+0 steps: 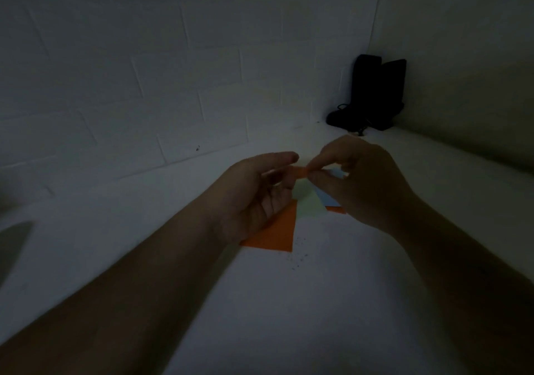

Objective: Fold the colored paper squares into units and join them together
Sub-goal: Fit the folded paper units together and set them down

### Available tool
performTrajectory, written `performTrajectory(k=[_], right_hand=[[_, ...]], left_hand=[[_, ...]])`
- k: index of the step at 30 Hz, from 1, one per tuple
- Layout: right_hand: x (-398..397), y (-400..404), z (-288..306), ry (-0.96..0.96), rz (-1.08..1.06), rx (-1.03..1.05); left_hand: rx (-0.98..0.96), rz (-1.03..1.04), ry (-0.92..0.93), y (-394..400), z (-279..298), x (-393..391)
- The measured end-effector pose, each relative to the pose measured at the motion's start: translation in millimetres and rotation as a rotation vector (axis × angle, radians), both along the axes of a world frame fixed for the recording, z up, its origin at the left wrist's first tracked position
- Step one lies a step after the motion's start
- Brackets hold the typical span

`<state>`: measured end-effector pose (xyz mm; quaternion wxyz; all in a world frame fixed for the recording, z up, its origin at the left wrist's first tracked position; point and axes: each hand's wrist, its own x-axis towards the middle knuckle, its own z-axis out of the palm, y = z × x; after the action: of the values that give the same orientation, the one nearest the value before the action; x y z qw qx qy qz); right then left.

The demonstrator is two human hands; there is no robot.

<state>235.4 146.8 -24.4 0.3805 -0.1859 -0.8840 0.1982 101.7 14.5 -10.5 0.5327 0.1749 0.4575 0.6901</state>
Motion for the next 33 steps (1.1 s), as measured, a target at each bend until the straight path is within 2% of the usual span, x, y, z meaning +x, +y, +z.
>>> performTrajectory(k=[1,3,5,7,13,15,18,25,33], right_hand=[[0.1,-0.6,1.3,0.041,-0.005,-0.199],[-0.3,-0.2,2.0,0.108,0.024,-0.594],[-1.0,-1.2,3.4,0.08,0.057,-0.749],[-1.7,-5.7,6.2,0.078,0.119,-0.807],[-0.7,-8.9,4.6,0.033,0.233,-0.88],[-1.6,-8.5,4.7,0.028,0.199,-0.868],[-3.4,-11.4,6.7,0.049,0.184,-0.852],[-5.0,-14.0,5.4,0.043,0.143,-0.667],[-4.1,-16.1,3.9,0.019,0.101,-0.634]], left_hand=[[0.018,-0.015,-0.013,-1.2,0.6,0.1],[-0.011,0.022,0.169,0.2,-2.0,-1.4],[-0.047,0.111,0.442,1.5,-5.6,-2.0],[0.008,0.177,0.594,2.3,-8.3,-1.5],[0.061,0.245,0.779,2.1,-11.6,-0.5],[0.065,0.259,0.807,2.2,-11.7,0.6],[0.078,0.246,0.818,1.0,-11.4,4.2],[0.108,0.171,0.762,1.4,-12.9,8.7],[0.094,0.226,0.759,1.8,-13.7,3.3]])
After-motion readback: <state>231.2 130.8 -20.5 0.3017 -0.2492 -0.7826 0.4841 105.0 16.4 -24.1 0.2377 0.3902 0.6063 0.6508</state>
